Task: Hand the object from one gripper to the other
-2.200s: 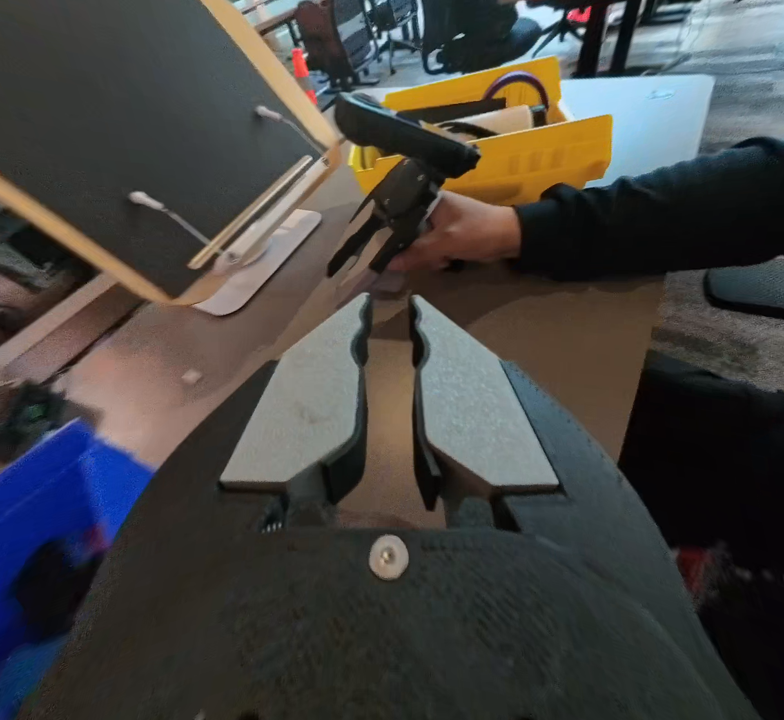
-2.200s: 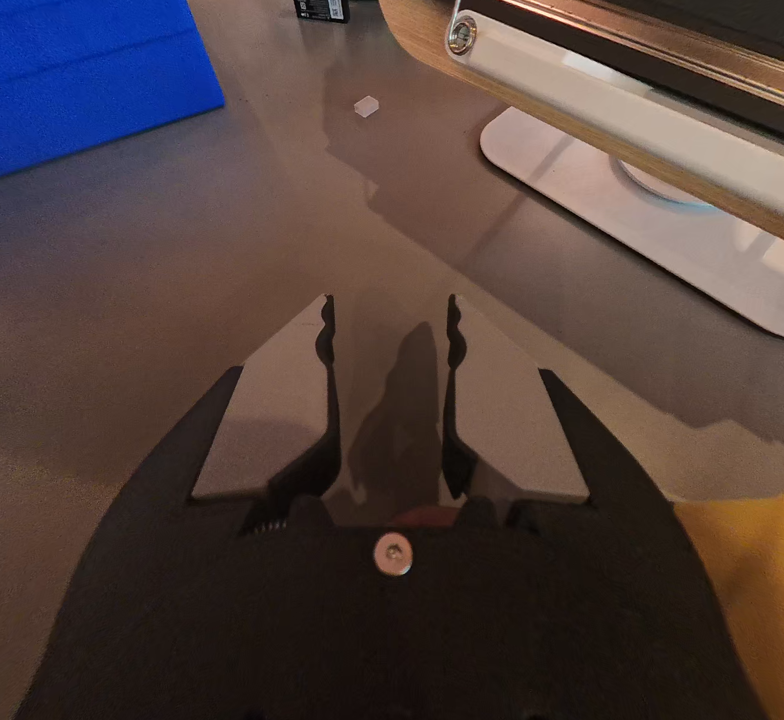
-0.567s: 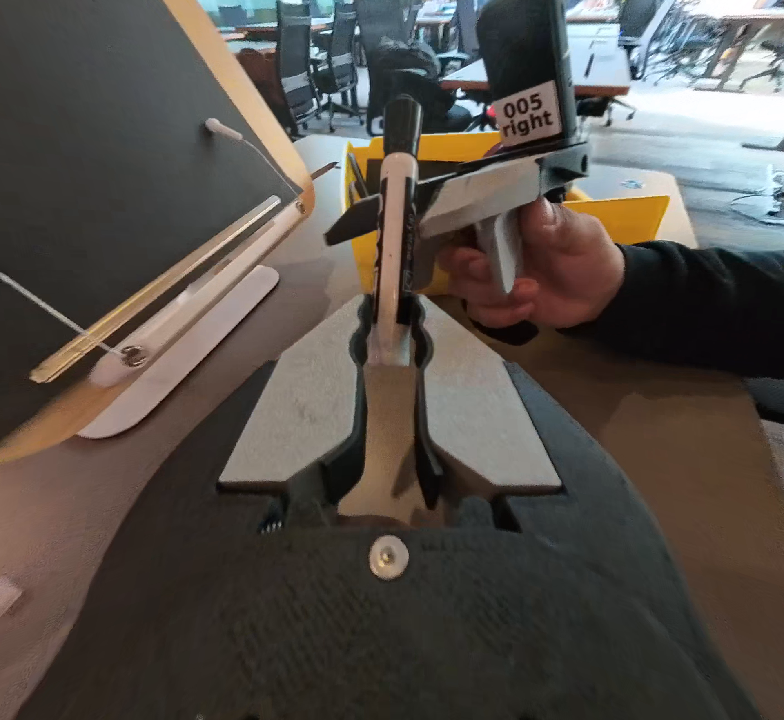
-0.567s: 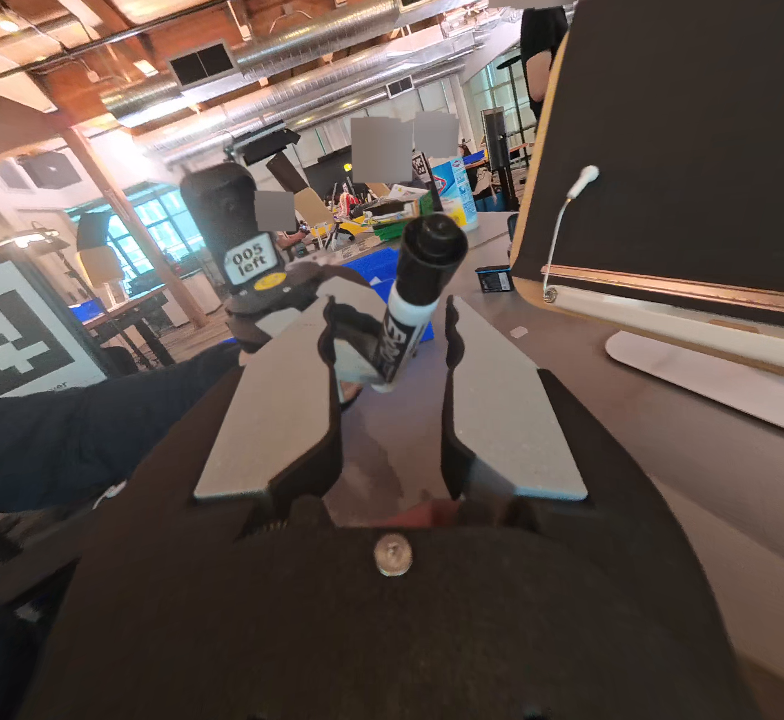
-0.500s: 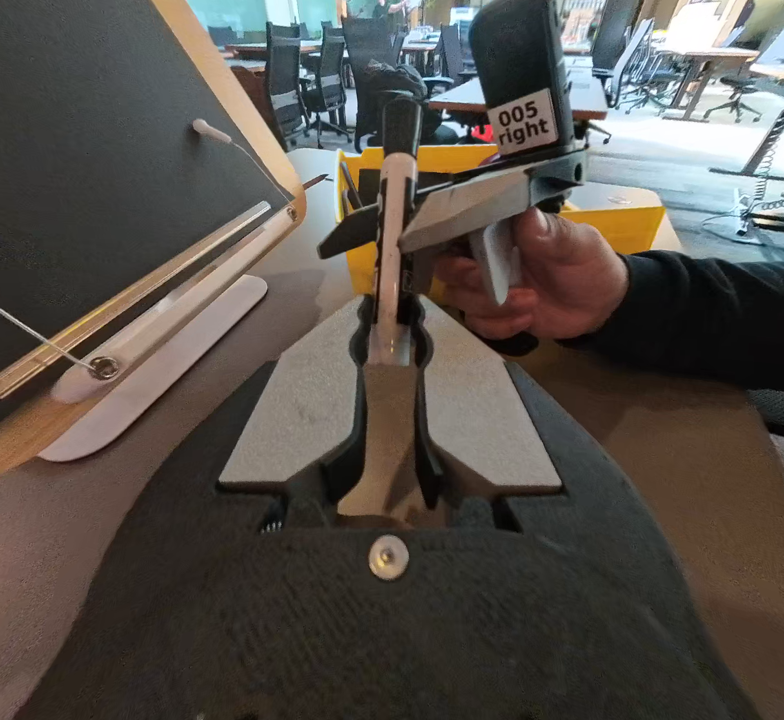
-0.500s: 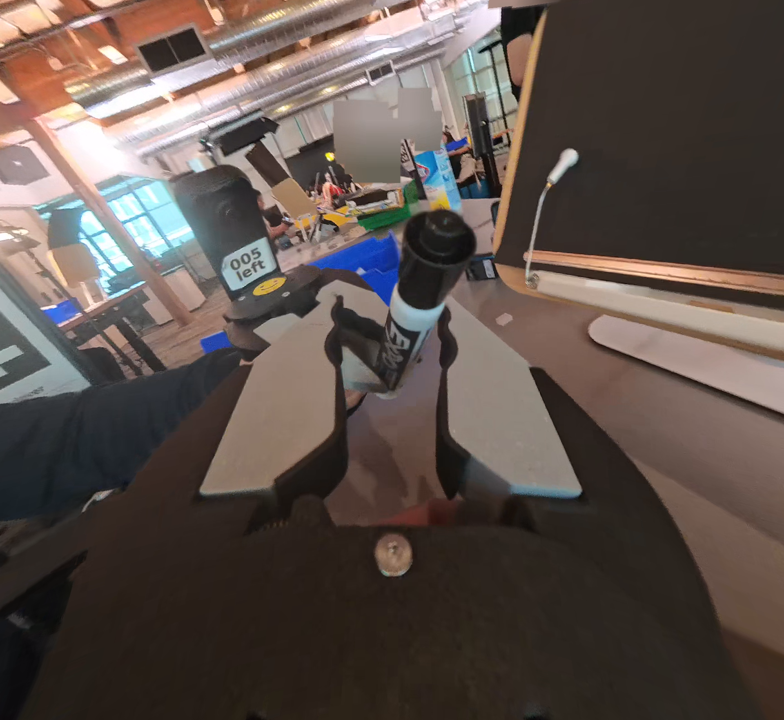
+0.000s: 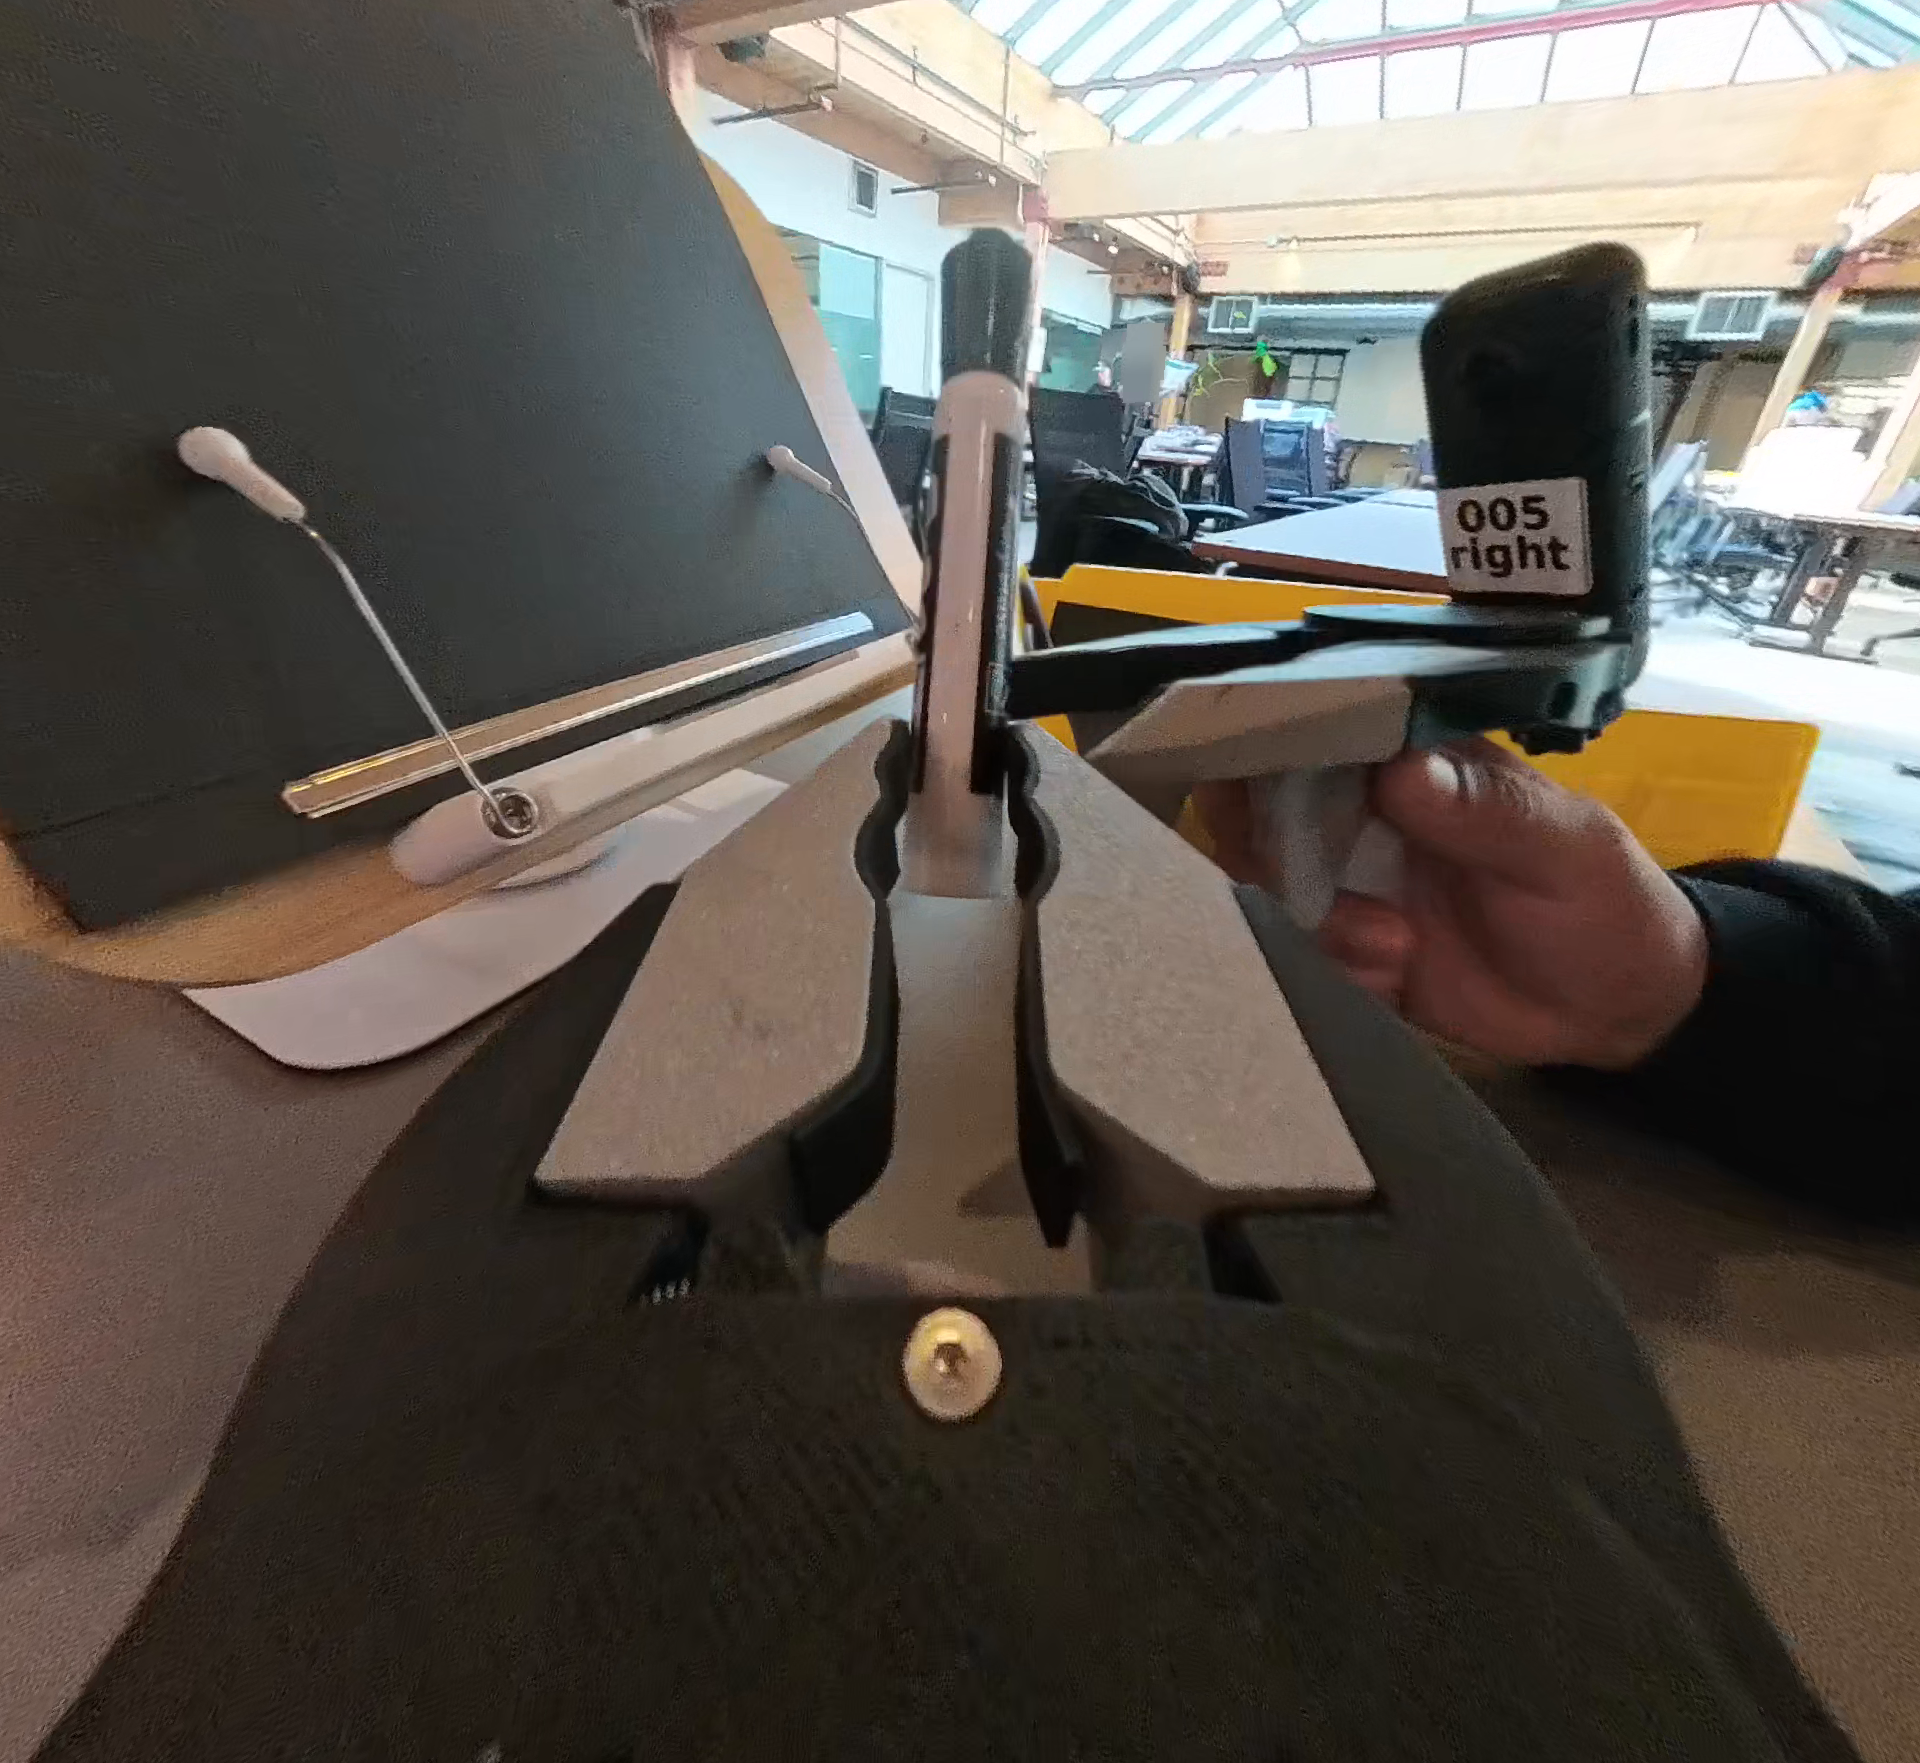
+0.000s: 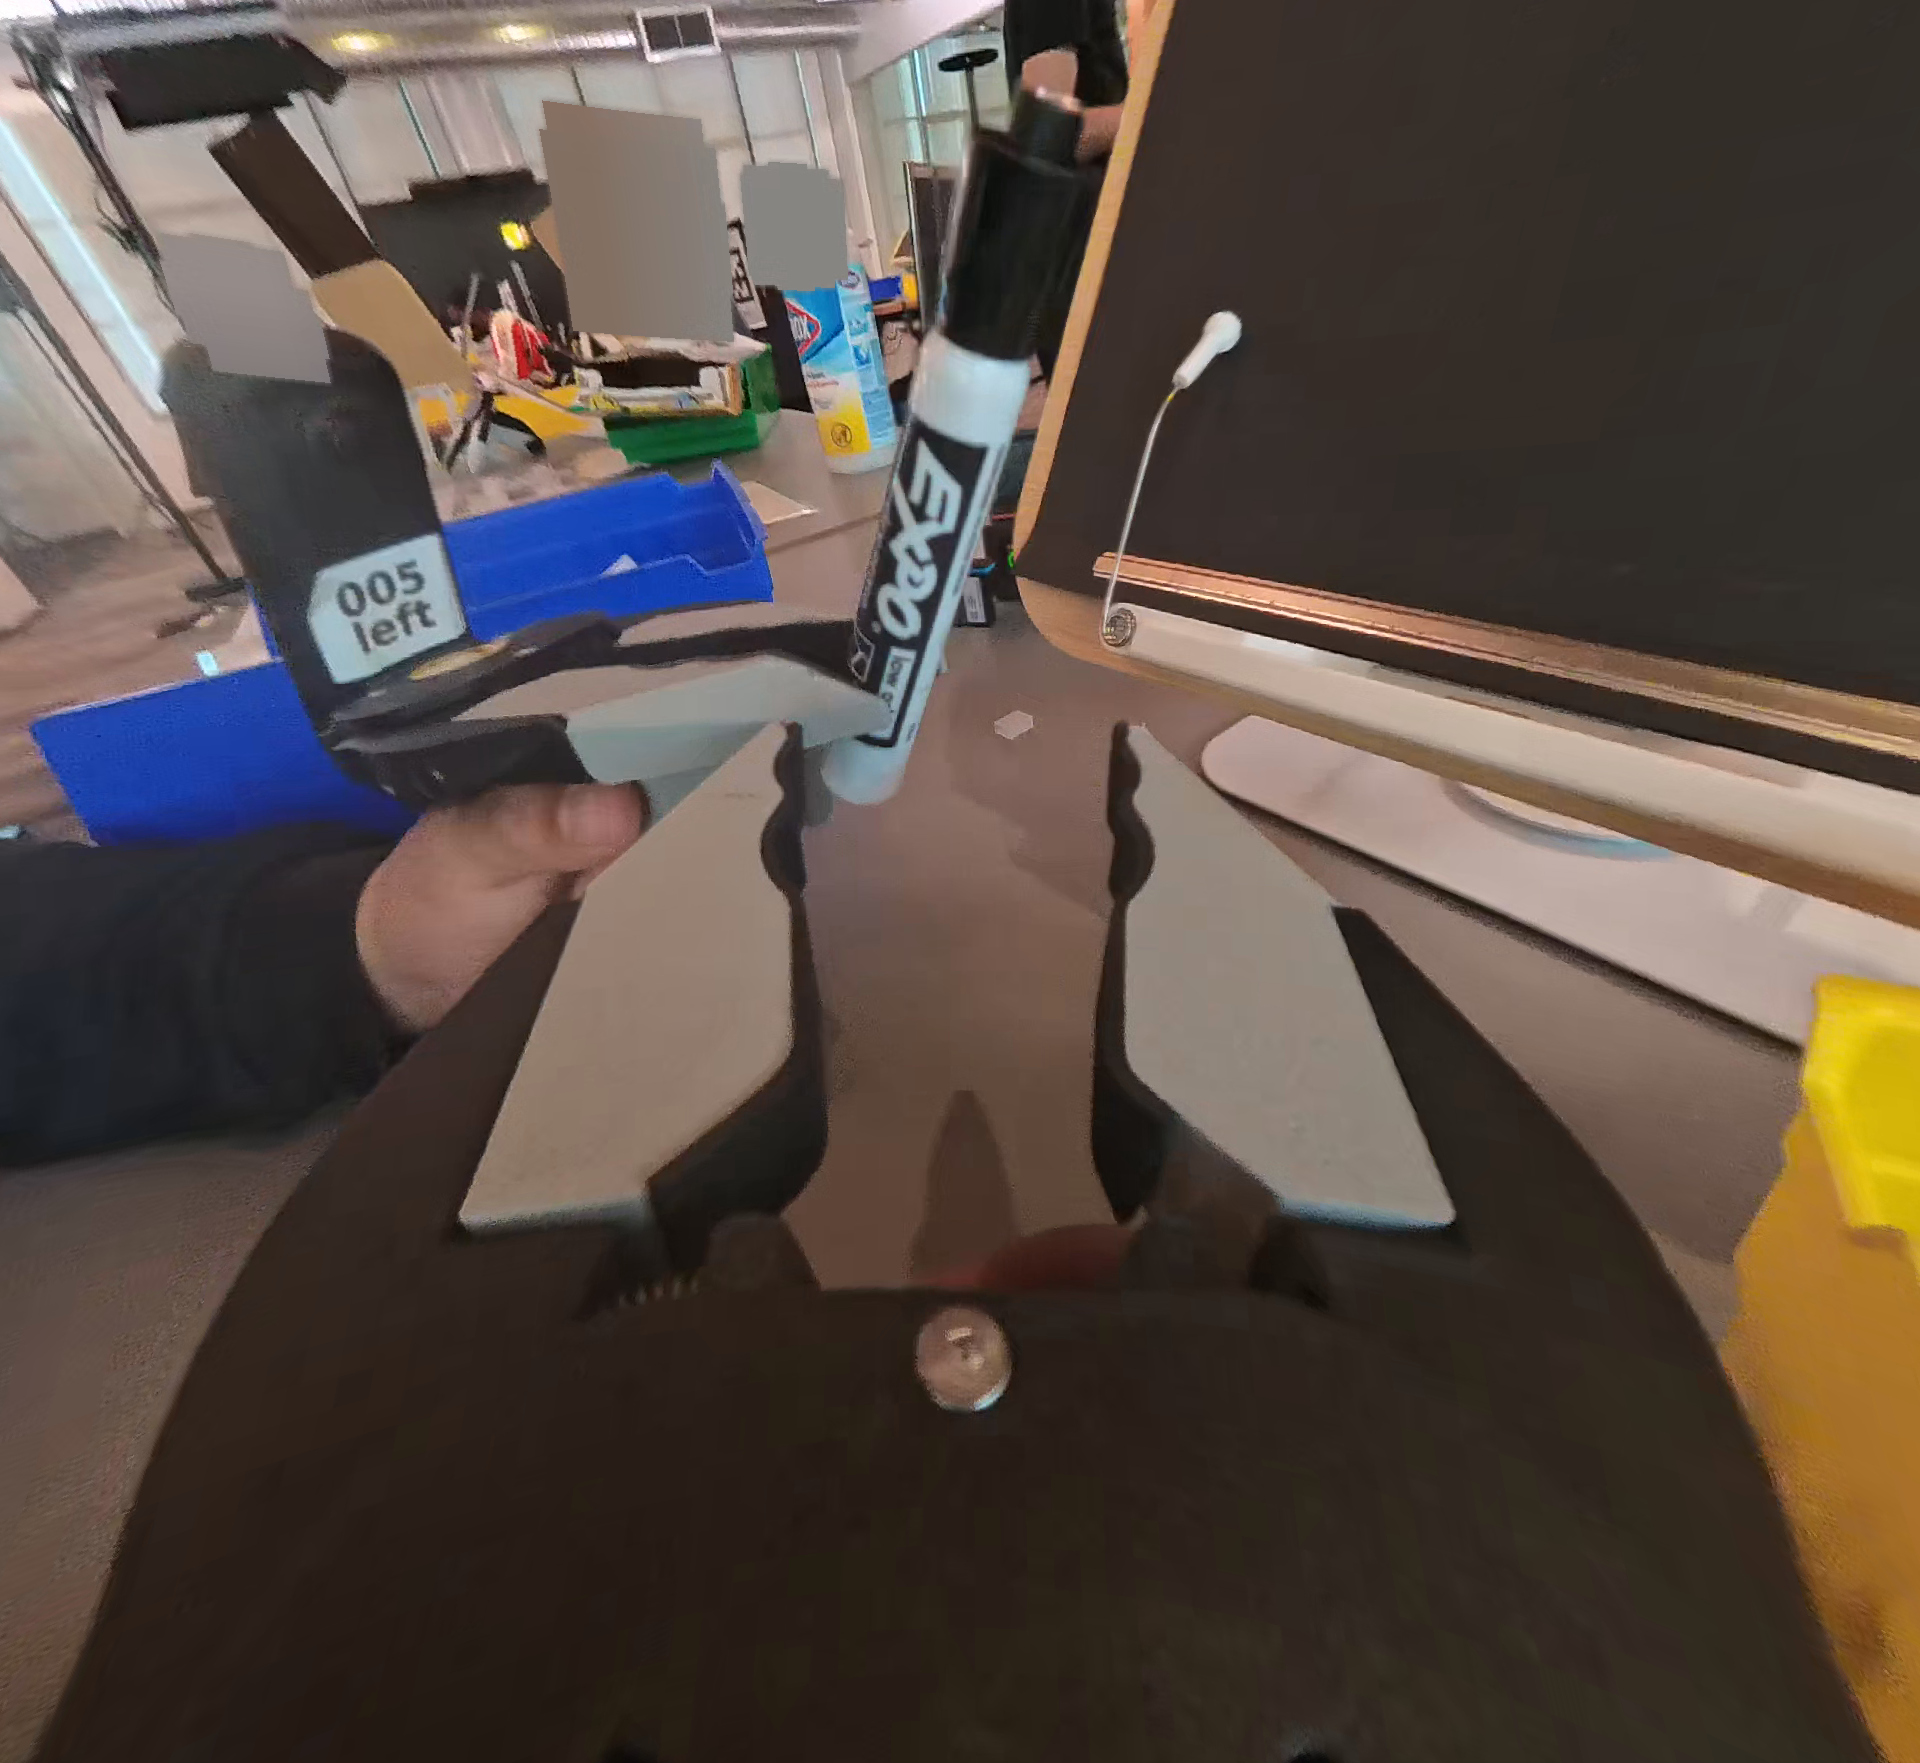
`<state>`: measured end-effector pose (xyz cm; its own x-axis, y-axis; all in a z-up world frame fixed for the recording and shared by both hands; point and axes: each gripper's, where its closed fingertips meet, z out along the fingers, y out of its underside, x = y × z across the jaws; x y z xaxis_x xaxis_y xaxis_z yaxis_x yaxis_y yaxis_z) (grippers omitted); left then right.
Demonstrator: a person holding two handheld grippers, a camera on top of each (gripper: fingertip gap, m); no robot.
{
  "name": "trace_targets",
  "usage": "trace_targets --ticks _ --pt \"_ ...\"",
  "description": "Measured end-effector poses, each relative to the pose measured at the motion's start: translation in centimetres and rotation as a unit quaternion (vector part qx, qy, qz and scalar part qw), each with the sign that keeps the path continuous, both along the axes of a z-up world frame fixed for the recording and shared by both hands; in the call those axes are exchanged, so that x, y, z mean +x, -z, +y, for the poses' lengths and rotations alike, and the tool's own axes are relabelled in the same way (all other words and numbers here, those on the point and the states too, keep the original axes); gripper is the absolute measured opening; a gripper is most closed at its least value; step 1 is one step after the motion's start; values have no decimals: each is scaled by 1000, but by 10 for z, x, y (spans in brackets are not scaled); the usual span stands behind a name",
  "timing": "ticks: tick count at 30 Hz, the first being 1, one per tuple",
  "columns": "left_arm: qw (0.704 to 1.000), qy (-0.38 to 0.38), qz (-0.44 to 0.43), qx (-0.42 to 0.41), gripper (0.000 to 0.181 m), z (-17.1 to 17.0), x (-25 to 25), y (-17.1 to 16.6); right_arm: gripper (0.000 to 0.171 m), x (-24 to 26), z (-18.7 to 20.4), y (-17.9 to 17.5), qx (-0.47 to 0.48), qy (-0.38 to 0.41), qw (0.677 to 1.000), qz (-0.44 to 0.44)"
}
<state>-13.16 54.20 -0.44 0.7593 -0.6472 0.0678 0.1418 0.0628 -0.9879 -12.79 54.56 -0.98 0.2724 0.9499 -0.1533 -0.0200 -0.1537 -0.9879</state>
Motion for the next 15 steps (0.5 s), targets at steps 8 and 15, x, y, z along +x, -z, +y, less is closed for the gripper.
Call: trace_targets --ticks 8,15 --pt "1000 -9 -13 10 16 4 -4 -2 54 1 5 -2 -27 0 999 22" --pt "999 20 0 29 16 -1 6 -4 55 -2 8 -20 -29 -19 997 63"
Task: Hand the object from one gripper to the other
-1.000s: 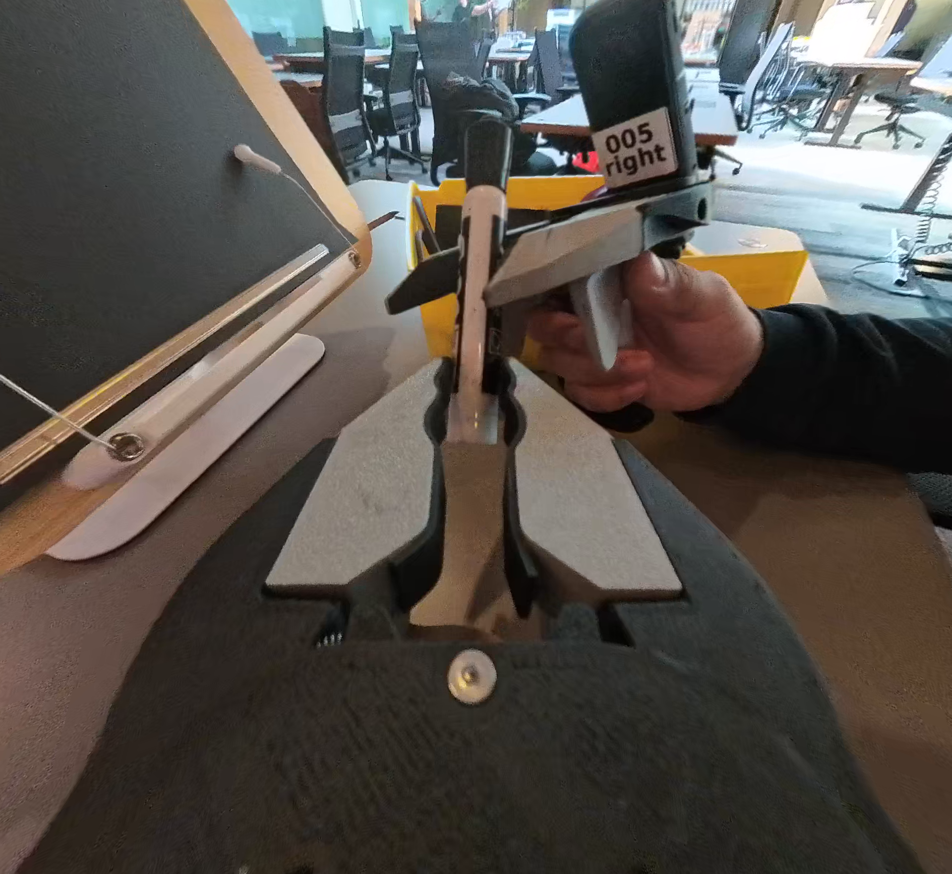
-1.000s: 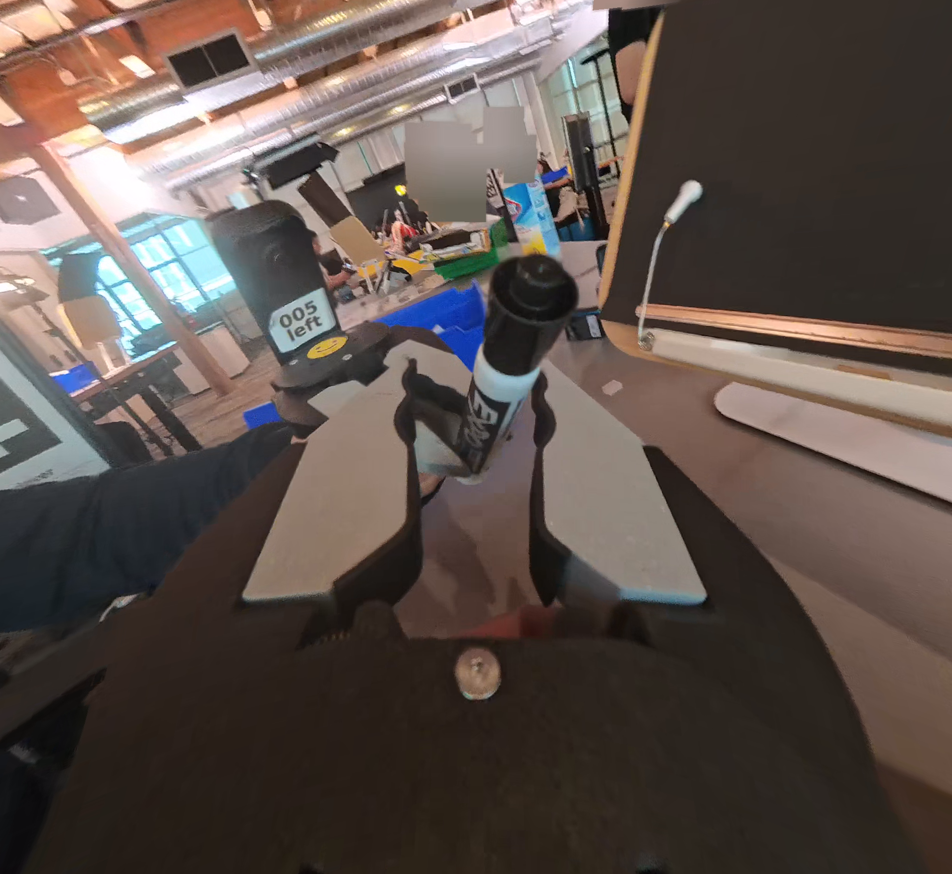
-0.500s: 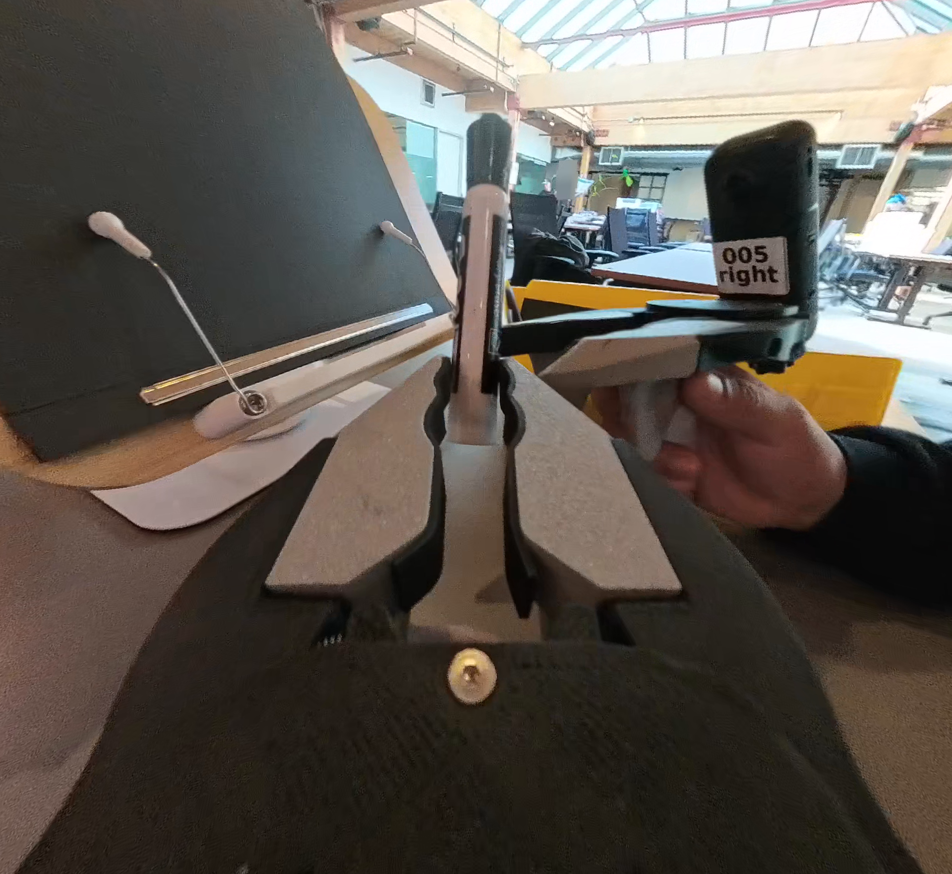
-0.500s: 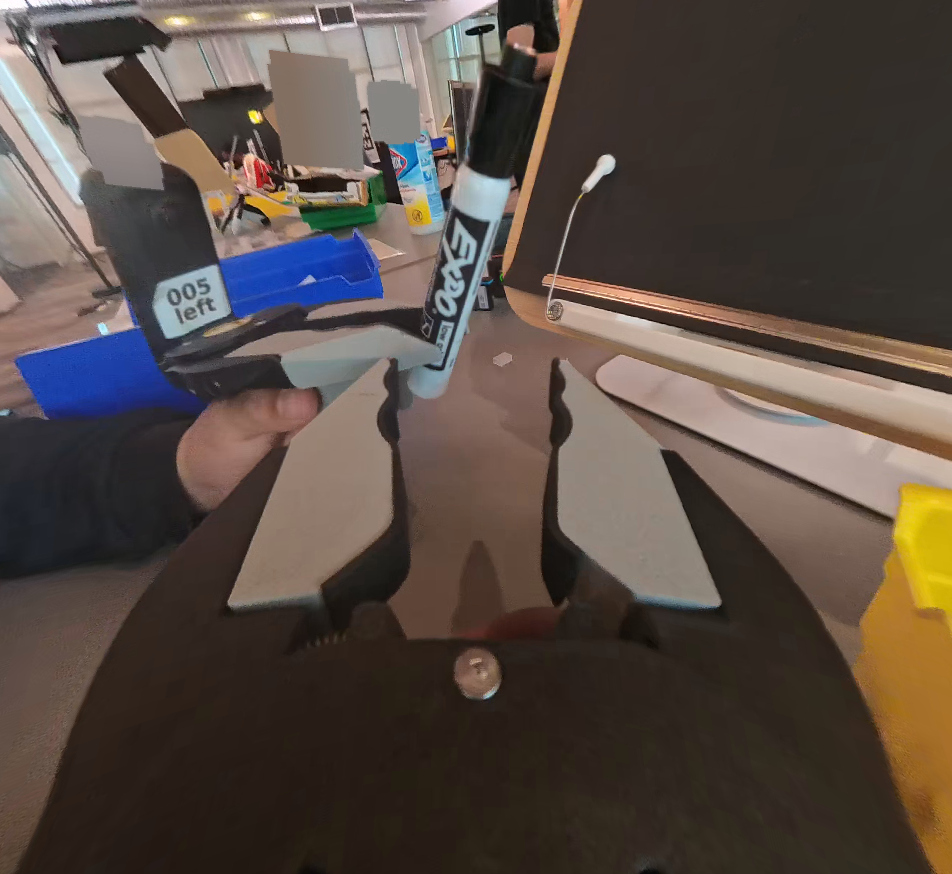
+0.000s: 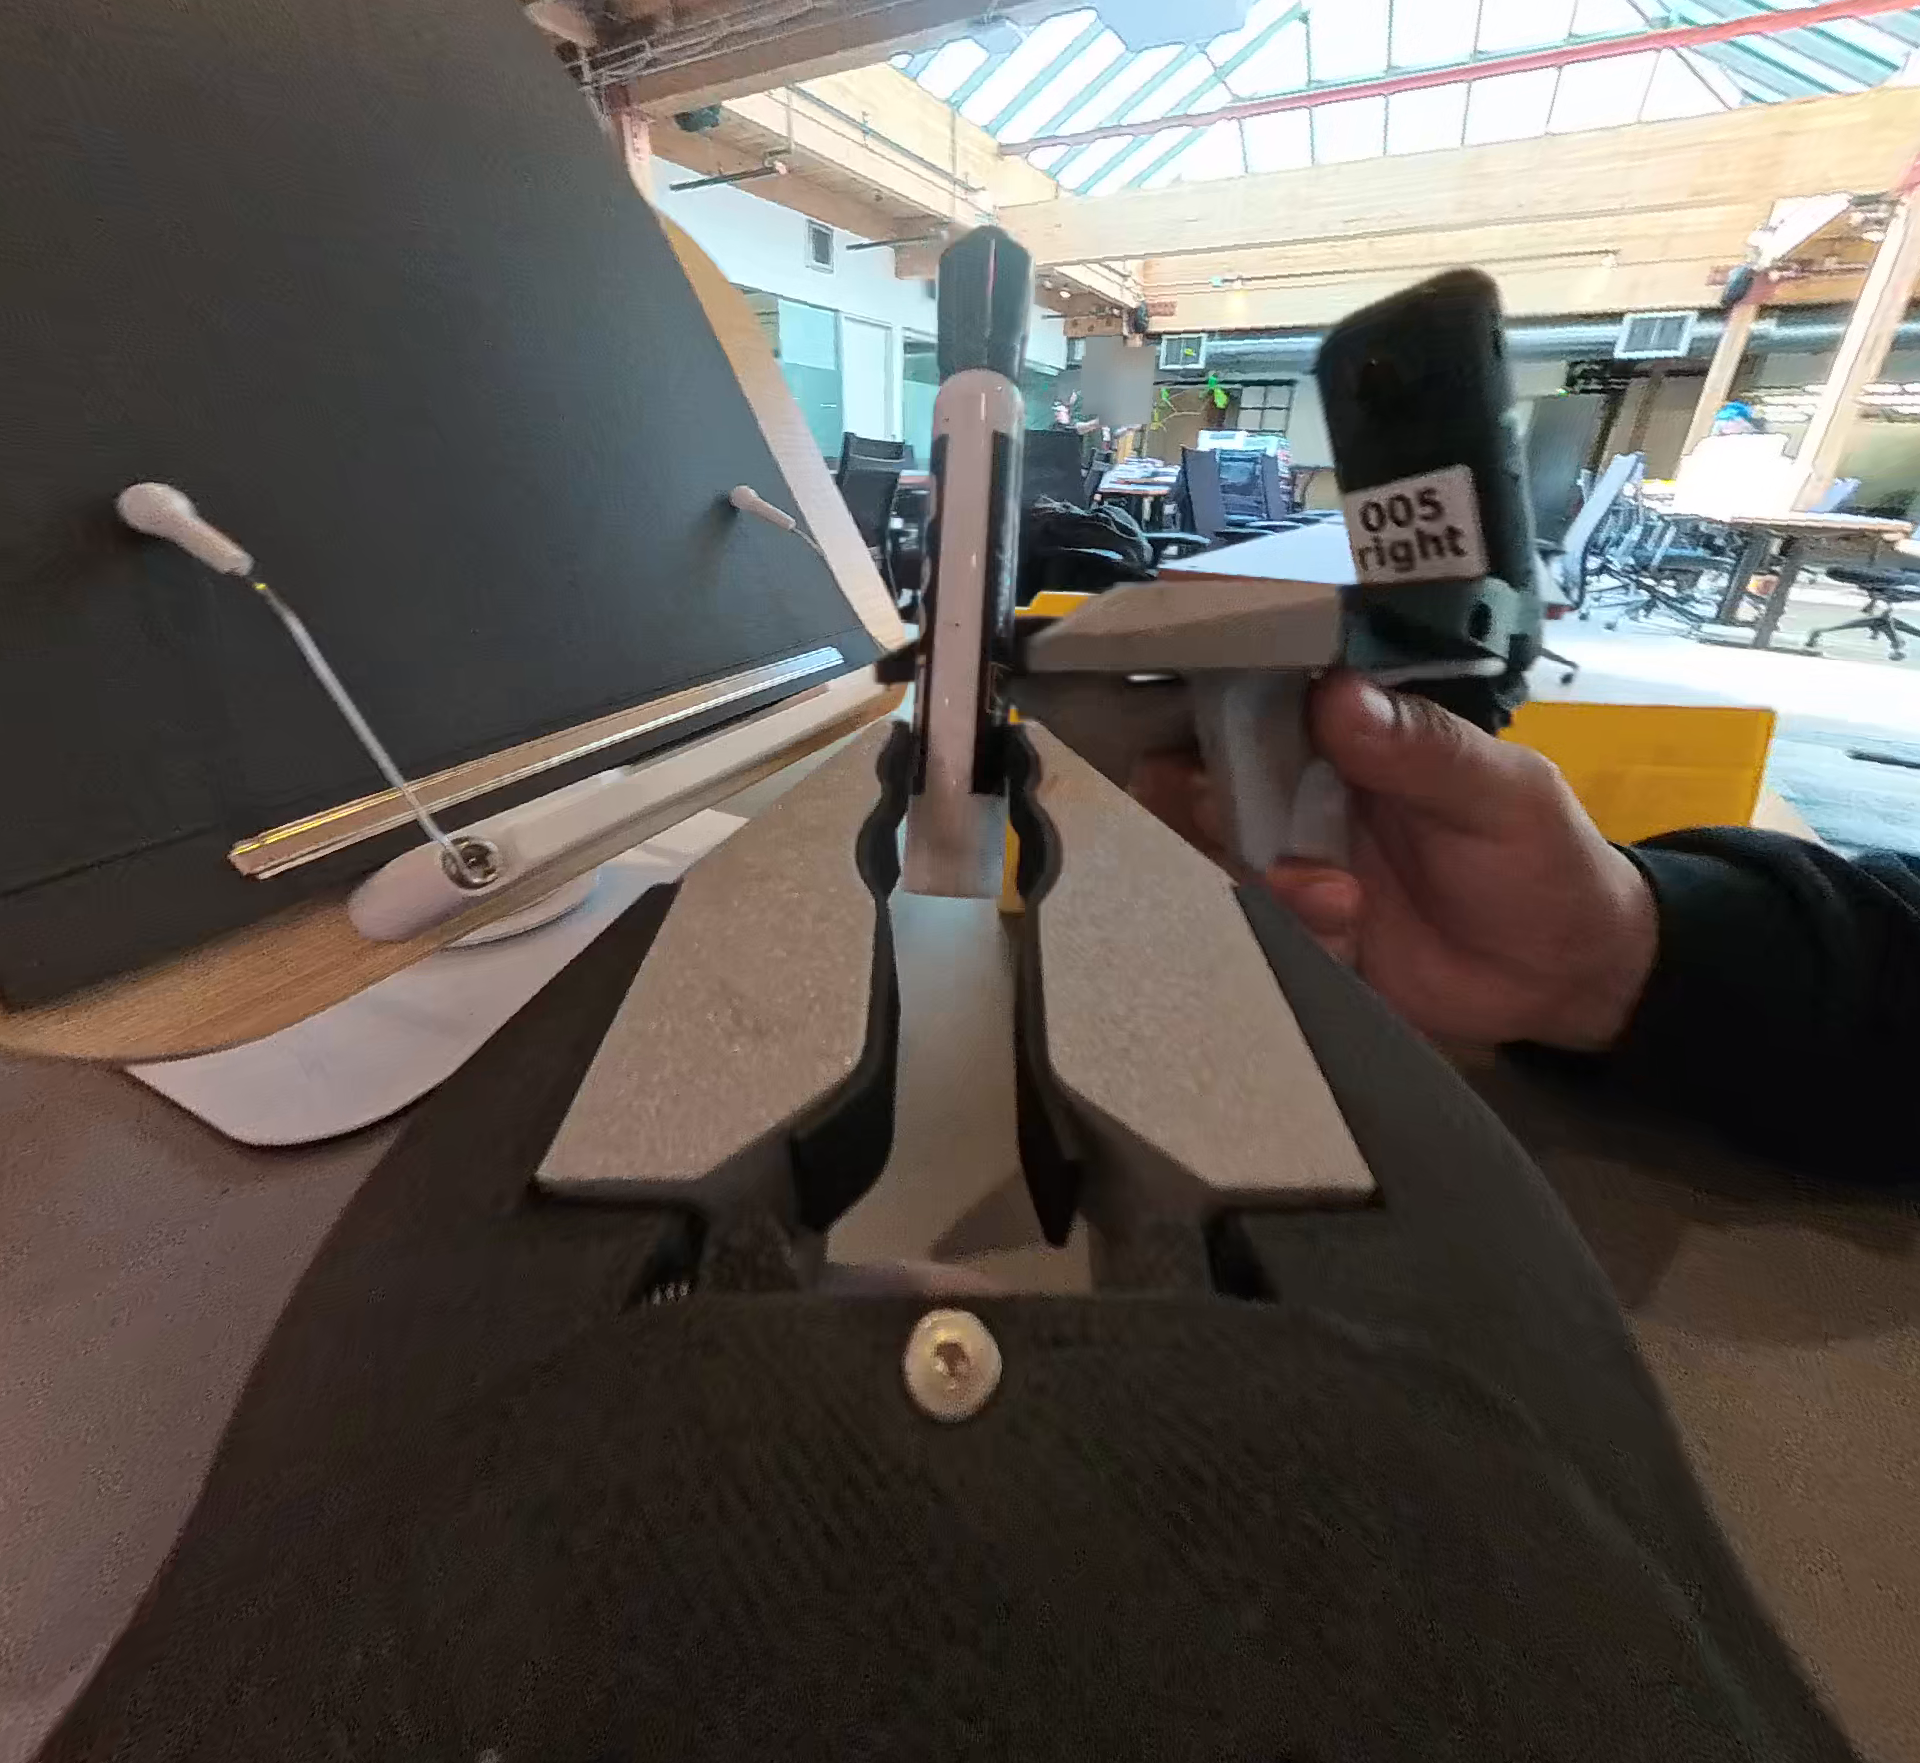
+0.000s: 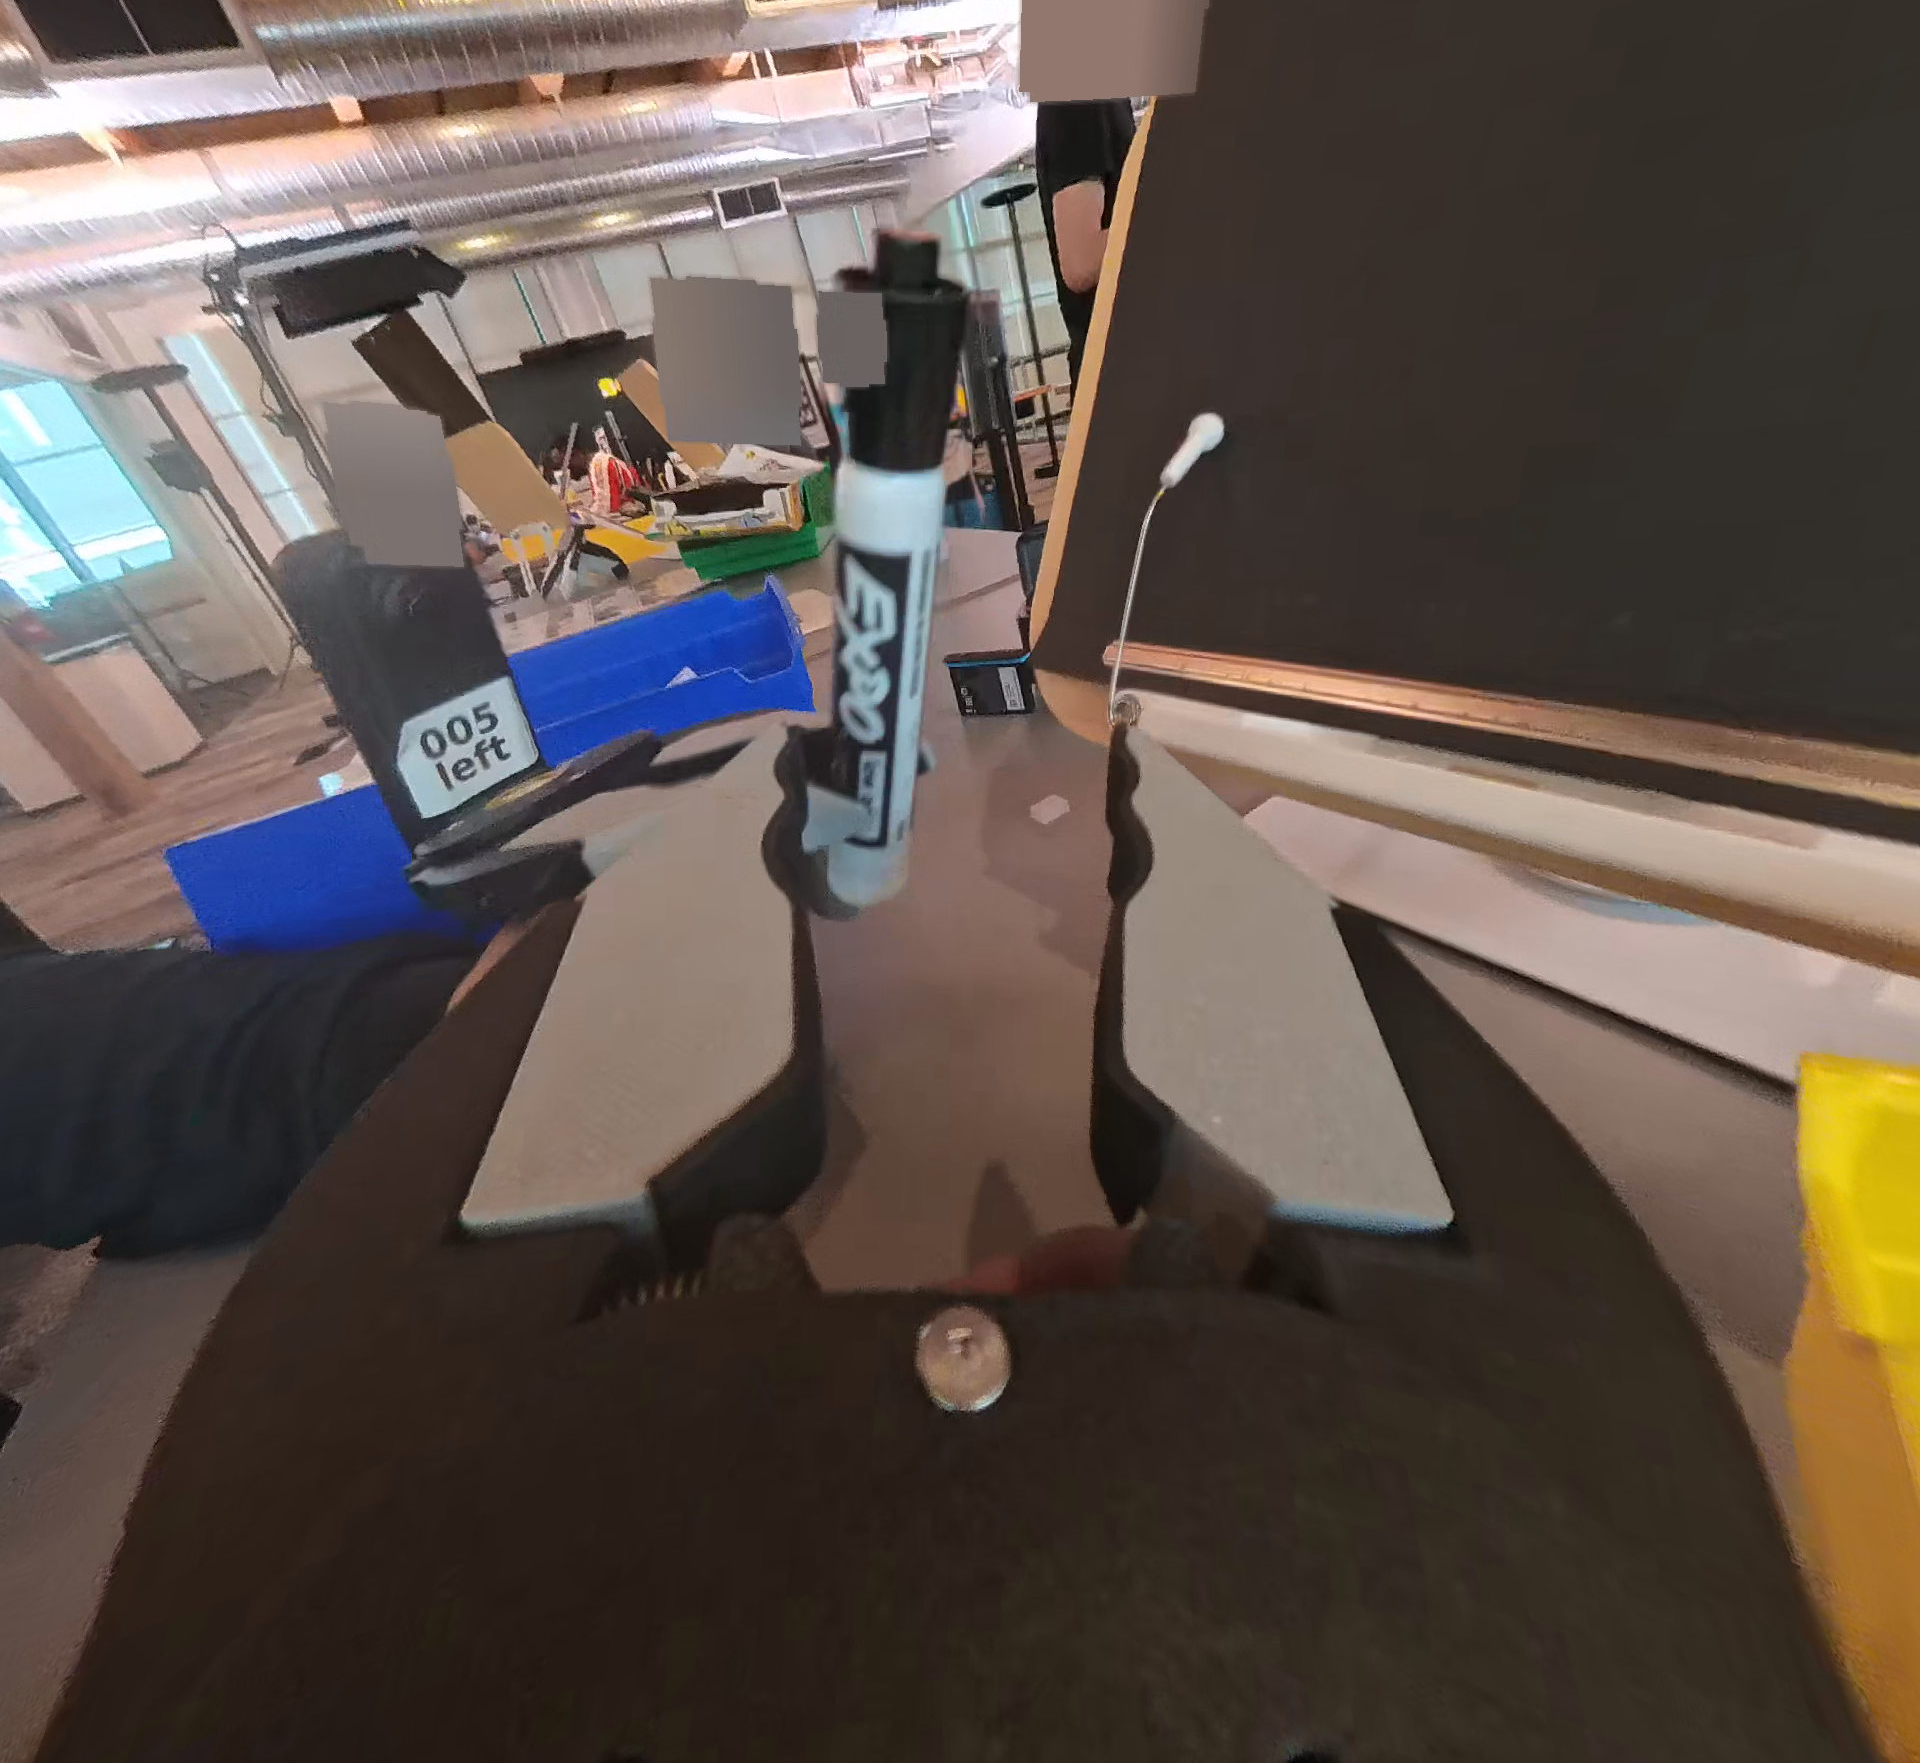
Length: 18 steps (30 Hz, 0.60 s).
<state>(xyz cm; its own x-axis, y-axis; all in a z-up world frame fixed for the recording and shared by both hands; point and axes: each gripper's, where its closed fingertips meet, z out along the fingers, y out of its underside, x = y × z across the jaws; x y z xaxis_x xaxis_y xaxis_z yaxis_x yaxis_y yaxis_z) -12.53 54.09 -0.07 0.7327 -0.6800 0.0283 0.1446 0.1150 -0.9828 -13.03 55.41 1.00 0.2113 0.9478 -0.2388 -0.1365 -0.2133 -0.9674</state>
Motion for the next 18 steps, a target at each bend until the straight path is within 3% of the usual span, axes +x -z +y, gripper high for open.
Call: trace_targets --ticks 5,8,9,13,15,18 --pt "1000 7 3 -12 16 0 2 2 15 -11 -15 -8 24 -63 998 -5" --pt "1000 -6 21 -19 17 3 0 6 23 -16 -18 -8 27 -80 996 -18" --pt "999 -6 29 -17 16 3 1 7 15 -17 -16 -8 34 -74 996 -27" --pt "999 16 14 -45 17 3 -1 9 14 -17 -13 -6 124 -29 988 -84" --pt "998 32 -16 -48 16 0 -5 4 14 -12 -12 -7 215 22 969 -121" --pt "995 77 -50 -40 27 -11 -7 -8 14 0 -6 -5 363 115 902 -205"
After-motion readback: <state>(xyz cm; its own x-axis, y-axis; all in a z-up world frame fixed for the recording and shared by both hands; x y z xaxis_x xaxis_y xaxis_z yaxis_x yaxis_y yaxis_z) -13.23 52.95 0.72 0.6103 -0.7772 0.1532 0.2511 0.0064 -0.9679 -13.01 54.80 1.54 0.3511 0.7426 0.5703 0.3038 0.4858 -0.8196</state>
